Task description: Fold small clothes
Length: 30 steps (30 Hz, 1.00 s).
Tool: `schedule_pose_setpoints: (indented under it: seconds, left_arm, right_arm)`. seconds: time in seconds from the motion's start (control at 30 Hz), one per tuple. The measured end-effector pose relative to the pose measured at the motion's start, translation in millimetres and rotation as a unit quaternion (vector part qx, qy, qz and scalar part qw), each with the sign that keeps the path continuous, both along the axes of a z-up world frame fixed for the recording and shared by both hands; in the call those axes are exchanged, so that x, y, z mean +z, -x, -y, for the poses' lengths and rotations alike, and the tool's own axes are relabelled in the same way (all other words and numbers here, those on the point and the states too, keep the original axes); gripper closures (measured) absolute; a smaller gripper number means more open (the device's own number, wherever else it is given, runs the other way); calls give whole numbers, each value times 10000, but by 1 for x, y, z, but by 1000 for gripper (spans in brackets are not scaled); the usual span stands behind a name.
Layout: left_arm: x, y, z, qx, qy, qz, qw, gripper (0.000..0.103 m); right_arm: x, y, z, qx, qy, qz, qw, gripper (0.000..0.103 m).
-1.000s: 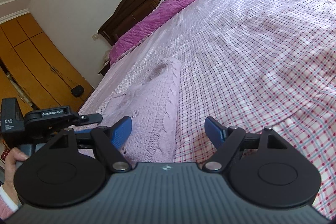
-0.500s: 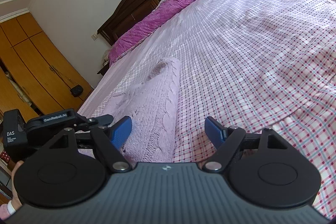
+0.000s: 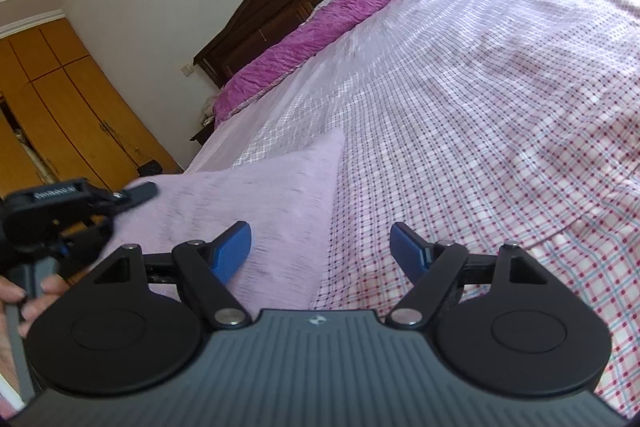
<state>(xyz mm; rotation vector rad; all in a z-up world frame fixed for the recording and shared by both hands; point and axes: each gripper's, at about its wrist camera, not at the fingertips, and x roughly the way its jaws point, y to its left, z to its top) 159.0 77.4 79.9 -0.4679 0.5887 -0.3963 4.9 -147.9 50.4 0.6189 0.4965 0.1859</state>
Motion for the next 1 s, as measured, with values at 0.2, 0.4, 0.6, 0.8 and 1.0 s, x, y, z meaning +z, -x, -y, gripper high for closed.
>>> schedule_pose_setpoints:
  seconds: [0.2, 0.4, 0.6, 0.8, 1.0]
  left_arm:
    - [22, 3, -45, 274, -72, 49, 9996, 87]
    - [-6, -8, -96, 576, -48, -762, 9954, 86]
    - [-39, -4, -115, 661, 70, -1189, 9907, 81]
    - [-29, 10, -114, 505, 59, -1142, 9922, 72]
    - [-21, 43, -105, 153, -157, -1036, 9944, 51]
  right_arm:
    - [2, -1, -7, 74, 42, 0, 10000, 21]
    - [6, -2, -19, 222, 127, -3, 9997, 21]
    - [10, -6, -34, 420, 268, -16, 9988, 21]
    - [16, -11, -49, 628, 326, 16, 9975, 21]
    - [13, -13, -60, 787, 343, -93, 9963, 21]
